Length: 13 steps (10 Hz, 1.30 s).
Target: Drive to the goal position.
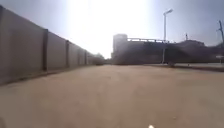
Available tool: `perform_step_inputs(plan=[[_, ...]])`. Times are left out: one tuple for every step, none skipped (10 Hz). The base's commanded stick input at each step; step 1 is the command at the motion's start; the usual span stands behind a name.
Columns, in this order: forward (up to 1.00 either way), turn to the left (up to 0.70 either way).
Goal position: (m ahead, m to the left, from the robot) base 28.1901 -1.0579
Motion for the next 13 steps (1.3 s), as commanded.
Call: perform_step_inputs(plan=[[1.0, 0.0], [1.0, 0.0], [1.0, 0.0], [1.0, 0.0], [1.0, 0.0], [1.0, 0.0], [1.0, 0.0], [1.0, 0.0], [1.0, 0.0], [1.0, 0.0], [1.0, 0.0], [1.0, 0.0], [1.0, 0.0]])
